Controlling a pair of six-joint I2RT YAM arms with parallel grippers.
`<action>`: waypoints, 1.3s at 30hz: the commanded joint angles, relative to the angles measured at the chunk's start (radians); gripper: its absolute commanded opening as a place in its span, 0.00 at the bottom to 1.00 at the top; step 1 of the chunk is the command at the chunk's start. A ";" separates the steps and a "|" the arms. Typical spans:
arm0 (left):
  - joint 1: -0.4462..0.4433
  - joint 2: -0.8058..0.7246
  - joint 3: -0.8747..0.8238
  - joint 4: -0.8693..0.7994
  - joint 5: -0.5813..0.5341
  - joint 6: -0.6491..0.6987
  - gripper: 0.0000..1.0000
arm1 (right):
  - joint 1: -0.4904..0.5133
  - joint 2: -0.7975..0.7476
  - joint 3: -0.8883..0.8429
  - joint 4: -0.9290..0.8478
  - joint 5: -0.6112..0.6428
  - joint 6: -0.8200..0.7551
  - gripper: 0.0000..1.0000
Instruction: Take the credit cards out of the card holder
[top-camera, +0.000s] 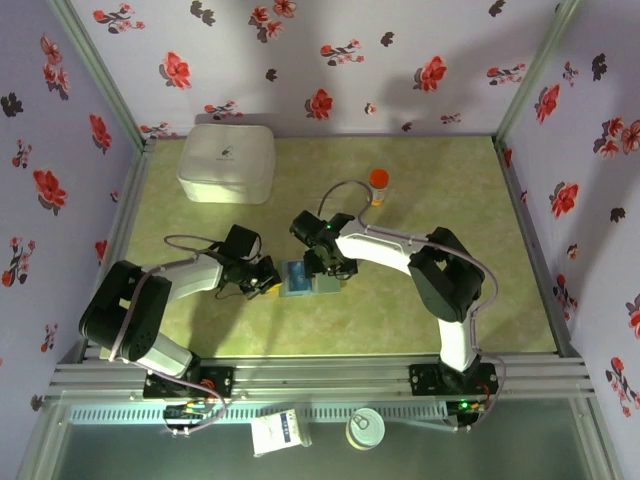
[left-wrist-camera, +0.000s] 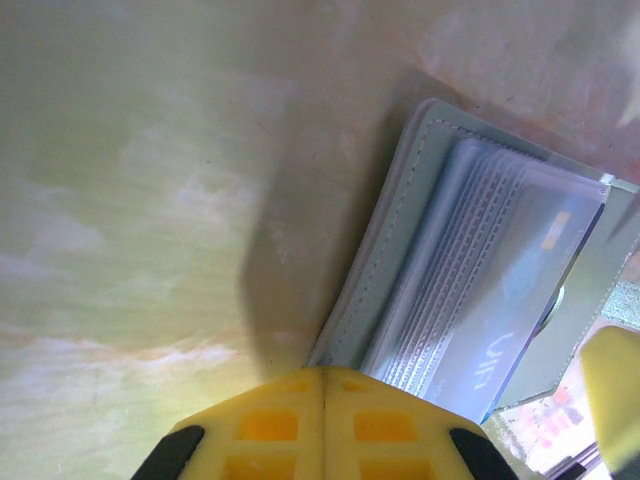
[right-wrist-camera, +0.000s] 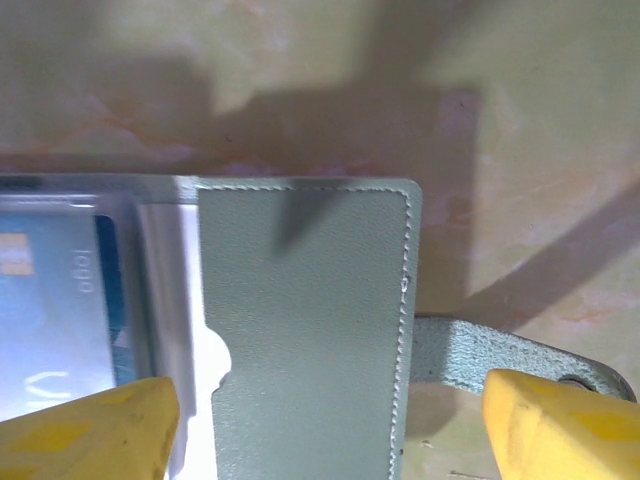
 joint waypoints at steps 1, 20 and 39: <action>-0.006 0.008 0.000 -0.032 -0.017 -0.009 0.00 | -0.016 0.026 -0.027 0.003 -0.001 0.011 0.84; -0.005 0.026 0.008 -0.031 -0.025 -0.007 0.00 | -0.068 0.078 -0.158 0.124 -0.061 0.007 0.90; -0.005 -0.022 0.031 -0.029 -0.027 0.016 0.02 | -0.044 -0.019 -0.111 0.080 0.004 0.021 0.85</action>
